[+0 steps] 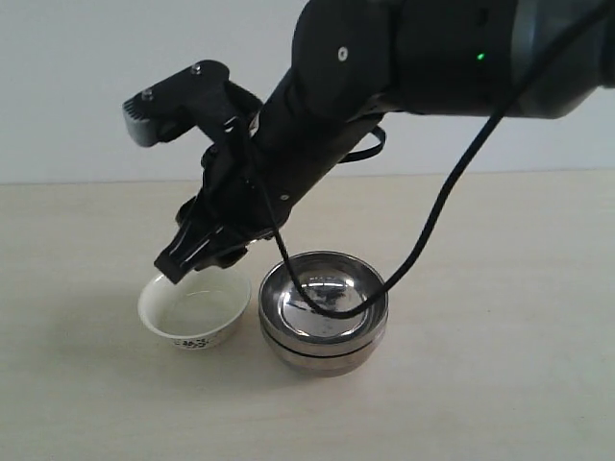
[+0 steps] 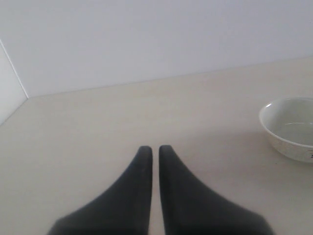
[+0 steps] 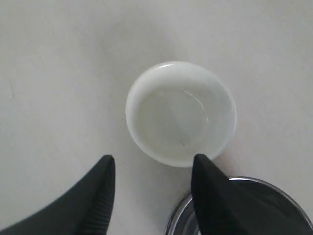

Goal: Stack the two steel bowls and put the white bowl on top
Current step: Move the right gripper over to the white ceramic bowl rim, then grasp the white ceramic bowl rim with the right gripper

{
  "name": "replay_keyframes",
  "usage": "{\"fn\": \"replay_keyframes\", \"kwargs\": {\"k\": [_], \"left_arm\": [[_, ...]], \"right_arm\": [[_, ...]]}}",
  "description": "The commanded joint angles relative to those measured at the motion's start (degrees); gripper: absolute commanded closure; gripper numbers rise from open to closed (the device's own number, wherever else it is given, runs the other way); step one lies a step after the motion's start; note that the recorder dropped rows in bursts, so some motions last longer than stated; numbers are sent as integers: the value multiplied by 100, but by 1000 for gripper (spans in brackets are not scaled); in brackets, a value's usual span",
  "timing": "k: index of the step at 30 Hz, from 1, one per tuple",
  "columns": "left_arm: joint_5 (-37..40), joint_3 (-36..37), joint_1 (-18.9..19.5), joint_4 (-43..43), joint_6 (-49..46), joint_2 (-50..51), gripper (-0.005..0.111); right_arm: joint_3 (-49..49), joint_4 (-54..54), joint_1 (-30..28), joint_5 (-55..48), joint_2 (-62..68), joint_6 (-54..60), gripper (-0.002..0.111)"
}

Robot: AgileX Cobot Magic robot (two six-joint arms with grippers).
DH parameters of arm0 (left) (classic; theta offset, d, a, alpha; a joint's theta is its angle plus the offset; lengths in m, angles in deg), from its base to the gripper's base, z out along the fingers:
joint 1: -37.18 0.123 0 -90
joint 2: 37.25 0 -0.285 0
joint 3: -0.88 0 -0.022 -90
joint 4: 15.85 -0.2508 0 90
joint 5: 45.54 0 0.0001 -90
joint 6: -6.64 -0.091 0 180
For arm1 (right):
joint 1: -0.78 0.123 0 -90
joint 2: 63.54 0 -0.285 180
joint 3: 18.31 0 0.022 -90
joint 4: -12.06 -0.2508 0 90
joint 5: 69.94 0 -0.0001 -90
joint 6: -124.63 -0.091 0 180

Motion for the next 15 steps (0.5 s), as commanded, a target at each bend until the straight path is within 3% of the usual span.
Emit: {"fn": "replay_keyframes", "kwargs": {"k": [1, 8, 15], "left_arm": [[-41, 20, 14, 39, 56, -22, 103], [-41, 20, 14, 39, 56, -22, 103], [-41, 20, 14, 39, 56, -22, 103]], "right_arm": [[36, 271, 156, 175, 373, 51, 65], [49, 270, 168, 711, 923, -3, 65], [525, 206, 325, 617, 1429, 24, 65]]}}
